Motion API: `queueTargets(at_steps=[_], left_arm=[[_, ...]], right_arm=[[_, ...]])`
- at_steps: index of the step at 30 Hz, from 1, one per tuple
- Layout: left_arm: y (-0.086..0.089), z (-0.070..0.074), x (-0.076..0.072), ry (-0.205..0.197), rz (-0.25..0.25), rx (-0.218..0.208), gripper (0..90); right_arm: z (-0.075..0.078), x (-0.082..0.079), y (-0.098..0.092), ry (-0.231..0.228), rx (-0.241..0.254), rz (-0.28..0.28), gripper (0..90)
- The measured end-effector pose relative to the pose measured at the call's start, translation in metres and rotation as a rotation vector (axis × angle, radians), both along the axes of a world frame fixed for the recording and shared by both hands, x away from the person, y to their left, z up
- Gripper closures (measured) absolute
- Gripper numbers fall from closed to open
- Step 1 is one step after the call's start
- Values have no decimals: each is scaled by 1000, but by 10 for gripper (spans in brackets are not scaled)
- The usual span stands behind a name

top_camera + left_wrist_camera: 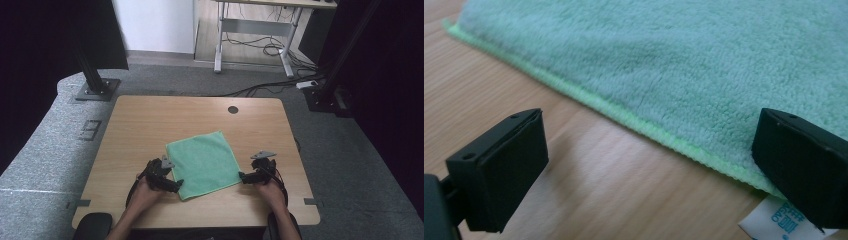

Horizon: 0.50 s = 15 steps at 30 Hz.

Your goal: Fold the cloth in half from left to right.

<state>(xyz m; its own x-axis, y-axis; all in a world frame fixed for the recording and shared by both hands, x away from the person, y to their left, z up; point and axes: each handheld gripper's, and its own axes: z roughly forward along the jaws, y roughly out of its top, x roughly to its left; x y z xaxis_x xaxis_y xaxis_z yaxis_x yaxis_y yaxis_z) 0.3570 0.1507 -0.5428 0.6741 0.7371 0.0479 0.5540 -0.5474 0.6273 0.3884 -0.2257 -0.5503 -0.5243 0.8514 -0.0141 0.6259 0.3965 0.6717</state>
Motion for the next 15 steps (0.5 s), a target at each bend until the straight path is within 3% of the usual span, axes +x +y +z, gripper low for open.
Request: queueTargets(at_steps=[6, 15], left_arm=[[4, -1, 4, 17, 0, -20, 3], [11, 5, 16, -5, -4, -22, 0]], right_arm=[[-1, 1, -2, 12, 17, -3, 0], [-3, 0, -4, -7, 36, 7, 0]])
